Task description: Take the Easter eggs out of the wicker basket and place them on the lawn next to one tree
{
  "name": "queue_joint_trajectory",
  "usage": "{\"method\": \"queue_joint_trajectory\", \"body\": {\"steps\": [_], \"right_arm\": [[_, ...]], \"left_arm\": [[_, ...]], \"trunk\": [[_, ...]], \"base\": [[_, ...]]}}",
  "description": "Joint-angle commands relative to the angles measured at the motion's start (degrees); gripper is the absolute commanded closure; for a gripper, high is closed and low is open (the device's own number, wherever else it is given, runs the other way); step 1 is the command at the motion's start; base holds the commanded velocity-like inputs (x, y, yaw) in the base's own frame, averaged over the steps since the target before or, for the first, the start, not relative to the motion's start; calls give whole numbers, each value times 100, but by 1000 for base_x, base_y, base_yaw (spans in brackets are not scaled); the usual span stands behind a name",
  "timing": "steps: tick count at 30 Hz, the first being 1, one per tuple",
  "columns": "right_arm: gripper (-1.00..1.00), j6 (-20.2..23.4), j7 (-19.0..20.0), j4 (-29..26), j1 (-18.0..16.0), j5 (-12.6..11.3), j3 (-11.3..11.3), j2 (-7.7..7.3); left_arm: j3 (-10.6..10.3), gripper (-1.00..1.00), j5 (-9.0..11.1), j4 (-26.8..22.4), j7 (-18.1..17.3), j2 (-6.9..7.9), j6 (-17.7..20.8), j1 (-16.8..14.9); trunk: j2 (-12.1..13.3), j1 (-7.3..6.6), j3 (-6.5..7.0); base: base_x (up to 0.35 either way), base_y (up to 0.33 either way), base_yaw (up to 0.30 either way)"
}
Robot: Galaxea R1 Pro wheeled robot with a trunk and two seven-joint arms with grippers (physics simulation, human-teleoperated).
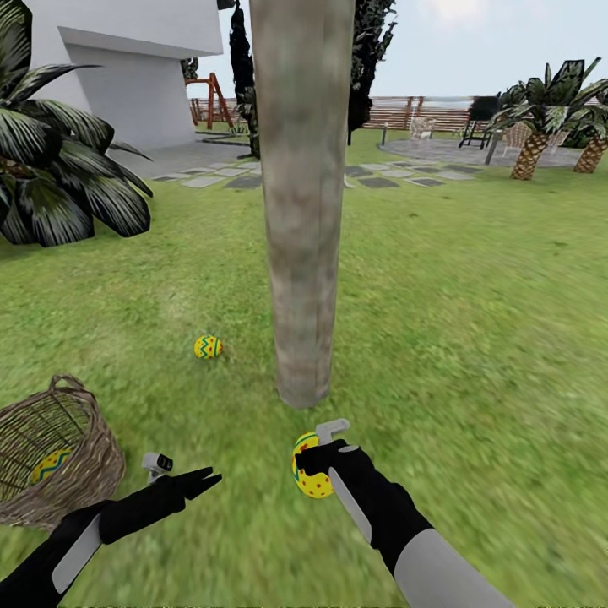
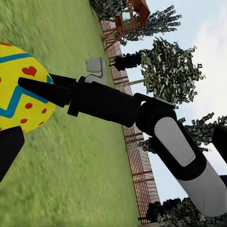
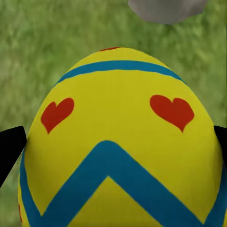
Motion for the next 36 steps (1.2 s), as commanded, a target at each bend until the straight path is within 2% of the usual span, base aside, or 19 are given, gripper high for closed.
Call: {"method": "queue_joint_trajectory", "body": {"steps": [1, 5, 12, 22, 36], "right_arm": [[100, 19, -52, -7, -4, -61, 13, 0], [100, 19, -48, -9, -4, -62, 13, 0], [100, 19, -46, -2, -4, -63, 13, 0], [100, 19, -46, -8, -4, -71, 14, 0], [100, 19, -46, -17, -4, -71, 22, 0]], "left_arm": [[-28, -100, 48, 1, -6, 10, 60, -3], [-33, -100, 47, 7, 12, 56, 56, -4], [-36, -100, 49, 10, 123, 4, 54, -4], [-37, -100, 40, 10, 214, -40, 54, -2], [-37, -100, 56, 10, 206, -37, 54, -2]], "trunk": [[-44, 22, -33], [-124, 66, -105], [-124, 66, -170], [-124, 66, -263], [-124, 66, -392]], "base": [[0, 0, 0], [0, 0, 0], [0, 0, 0], [290, 0, 0], [120, 0, 0]]}}
